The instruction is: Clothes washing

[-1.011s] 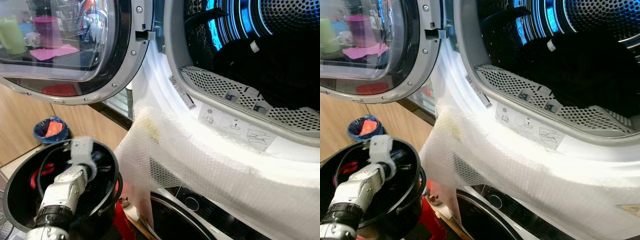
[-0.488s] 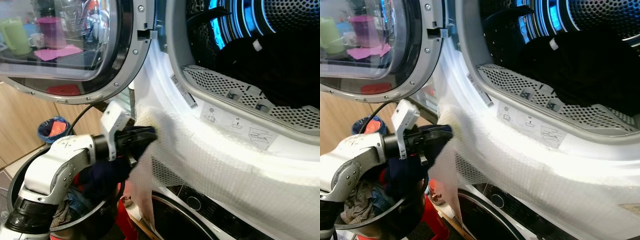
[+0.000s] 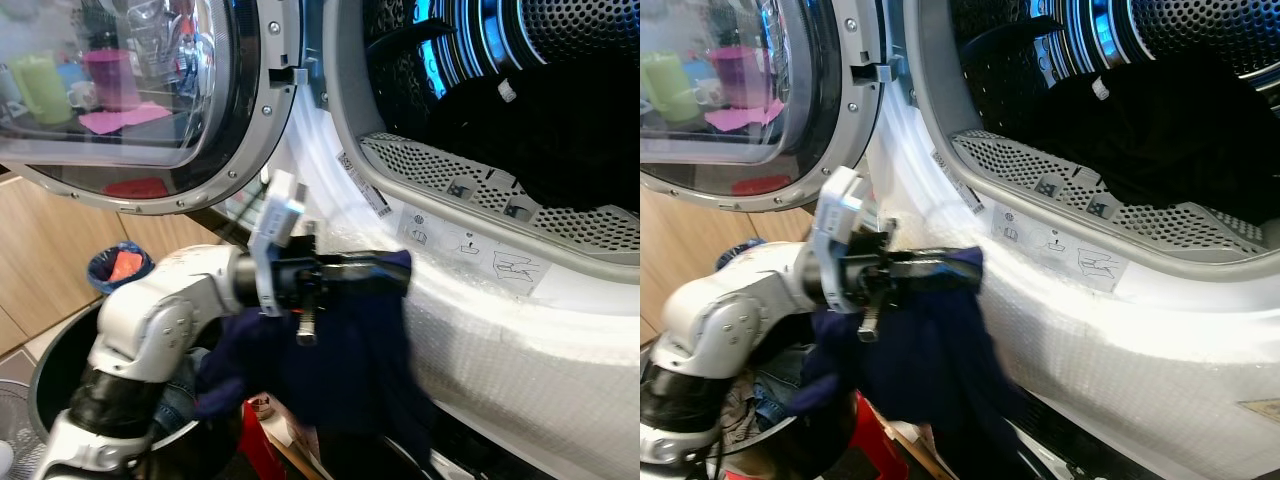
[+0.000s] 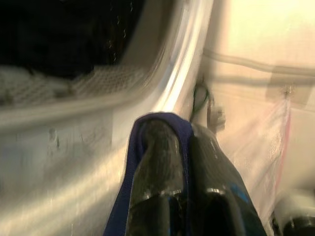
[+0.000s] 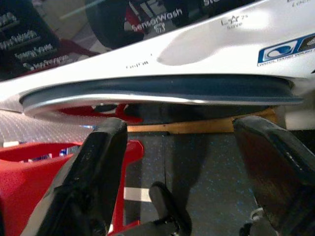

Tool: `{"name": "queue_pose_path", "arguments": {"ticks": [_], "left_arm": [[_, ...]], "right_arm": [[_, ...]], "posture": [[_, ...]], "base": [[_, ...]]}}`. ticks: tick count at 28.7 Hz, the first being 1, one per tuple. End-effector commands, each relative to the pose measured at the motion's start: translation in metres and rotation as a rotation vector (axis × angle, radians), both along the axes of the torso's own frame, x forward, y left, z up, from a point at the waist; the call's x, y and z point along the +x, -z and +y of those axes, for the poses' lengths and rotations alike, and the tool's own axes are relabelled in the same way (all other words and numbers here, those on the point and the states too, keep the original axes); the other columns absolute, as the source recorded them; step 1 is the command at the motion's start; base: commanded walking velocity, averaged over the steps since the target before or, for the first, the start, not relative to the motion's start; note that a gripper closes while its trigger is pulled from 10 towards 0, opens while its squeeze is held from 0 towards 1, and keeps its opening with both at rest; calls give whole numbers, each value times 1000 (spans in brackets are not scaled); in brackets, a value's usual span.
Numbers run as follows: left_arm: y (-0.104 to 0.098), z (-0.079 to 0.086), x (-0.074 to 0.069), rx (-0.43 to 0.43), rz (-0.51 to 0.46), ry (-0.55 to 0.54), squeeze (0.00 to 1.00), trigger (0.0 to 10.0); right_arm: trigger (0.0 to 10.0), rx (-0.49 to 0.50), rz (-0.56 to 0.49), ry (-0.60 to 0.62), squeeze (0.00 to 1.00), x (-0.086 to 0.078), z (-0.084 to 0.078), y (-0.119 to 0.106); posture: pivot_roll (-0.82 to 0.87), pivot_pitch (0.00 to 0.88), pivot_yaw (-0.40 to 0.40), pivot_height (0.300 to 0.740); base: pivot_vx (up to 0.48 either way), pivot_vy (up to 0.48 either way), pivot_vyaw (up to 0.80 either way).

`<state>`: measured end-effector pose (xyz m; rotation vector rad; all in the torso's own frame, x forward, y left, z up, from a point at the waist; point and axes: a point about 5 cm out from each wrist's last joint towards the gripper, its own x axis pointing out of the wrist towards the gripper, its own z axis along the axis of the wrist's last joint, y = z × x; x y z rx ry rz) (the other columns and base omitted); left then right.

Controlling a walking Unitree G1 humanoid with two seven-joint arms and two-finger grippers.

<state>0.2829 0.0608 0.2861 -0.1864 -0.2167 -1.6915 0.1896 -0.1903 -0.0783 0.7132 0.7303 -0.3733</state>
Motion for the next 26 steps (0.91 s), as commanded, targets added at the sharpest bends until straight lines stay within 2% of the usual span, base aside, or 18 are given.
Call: {"name": "queue_pose_path", "arguments": {"ticks": [1,5,10,14,15,18,19,20,21,22,23,26], "left_arm": [[-12,-10,-2,-49,-33,64,0,0],[-6,-23,-4,-71,1,112,0,0],[8,-21,-3,-46,49,94,0,0],[32,-4,-4,49,88,34,0,0],[32,-4,-4,49,88,34,0,0],[52,13,-3,148,103,-51,0,0],[63,27,-3,203,117,-91,0,0],[68,33,-4,231,124,-108,0,0],[72,37,-5,250,128,-119,0,0],[75,40,-5,266,131,-136,0,0],[82,43,-2,293,138,-177,0,0],[88,42,1,305,146,-205,0,0]], "right_arm": [[10000,4,11,13,0,-5,1,2],[10000,-14,13,15,0,-7,1,3],[10000,-23,4,32,0,-10,-4,4],[10000,-43,-6,46,0,-16,-9,5],[10000,-43,-6,46,0,-16,-9,5],[10000,-66,-35,12,0,-19,-12,4],[10000,-84,-93,-46,0,-21,-16,2],[10000,-106,-121,-93,431,-25,-20,0],[10000,-121,-137,-125,431,-27,-23,-1],[10000,-131,-154,-154,529,-31,-26,-1],[10000,-116,-203,-213,1000,-40,-33,-3],[10000,-123,-244,-291,1000,-51,-42,-7]], "posture": [[193,8,32,740],[167,3,51,740],[160,5,56,740],[162,12,52,740],[162,12,52,740],[172,14,46,740],[175,14,42,740],[178,15,40,740],[178,15,40,740],[172,13,38,740],[170,14,36,740],[163,13,32,740]], "base": [[0,0,0],[0,0,0],[0,0,0],[0,0,0],[0,0,0],[0,0,0],[0,0,0],[0,0,0],[0,0,0],[0,0,0],[0,0,0],[0,0,0]]}}
